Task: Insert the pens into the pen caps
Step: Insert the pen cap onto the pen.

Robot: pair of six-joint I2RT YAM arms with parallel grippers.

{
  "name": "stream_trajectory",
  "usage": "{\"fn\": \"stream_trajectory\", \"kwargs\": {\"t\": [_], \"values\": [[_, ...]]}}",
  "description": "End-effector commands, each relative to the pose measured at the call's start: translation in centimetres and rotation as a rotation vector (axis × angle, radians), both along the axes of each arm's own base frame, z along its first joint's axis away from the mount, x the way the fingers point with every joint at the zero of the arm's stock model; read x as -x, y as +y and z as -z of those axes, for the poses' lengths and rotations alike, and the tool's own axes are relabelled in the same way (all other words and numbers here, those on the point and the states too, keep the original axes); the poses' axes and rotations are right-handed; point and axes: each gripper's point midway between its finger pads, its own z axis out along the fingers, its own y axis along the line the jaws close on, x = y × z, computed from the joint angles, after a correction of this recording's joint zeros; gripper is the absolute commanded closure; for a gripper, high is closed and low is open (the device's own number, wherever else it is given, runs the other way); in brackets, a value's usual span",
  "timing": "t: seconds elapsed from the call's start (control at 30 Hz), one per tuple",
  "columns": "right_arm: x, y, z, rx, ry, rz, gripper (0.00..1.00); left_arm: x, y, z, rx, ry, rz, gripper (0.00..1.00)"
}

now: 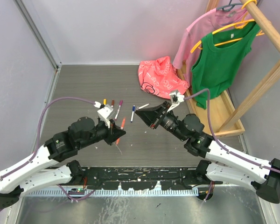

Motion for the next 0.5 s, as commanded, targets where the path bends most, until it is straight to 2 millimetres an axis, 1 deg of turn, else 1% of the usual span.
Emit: {"fn": "stream_trajectory", "kwargs": {"t": [0.0,0.13,0.27,0.47], "values": [[1.9,-0.7,-5.8,-0.254,-0.096,-0.077,1.0,0.7,-3.2,-4.7,0.181,-0.046,0.112,1.0],[1.8,0.0,-6.4,-0.272,-0.105,-0.095,1.0,0.8,-3.8,-5.1,0.204,-0.049,0.135,1.0],[1.8,0.7,-6.5,-0.262,-0.108,-0.116,1.0,0.9,-3.8,-5.1,0.207,-0.053,0.143,1.0],[1.7,1.2,-5.6,-0.238,-0.086,-0.131,1.0,0.9,-3.8,-5.2,0.21,-0.058,0.143,1.0]]}}
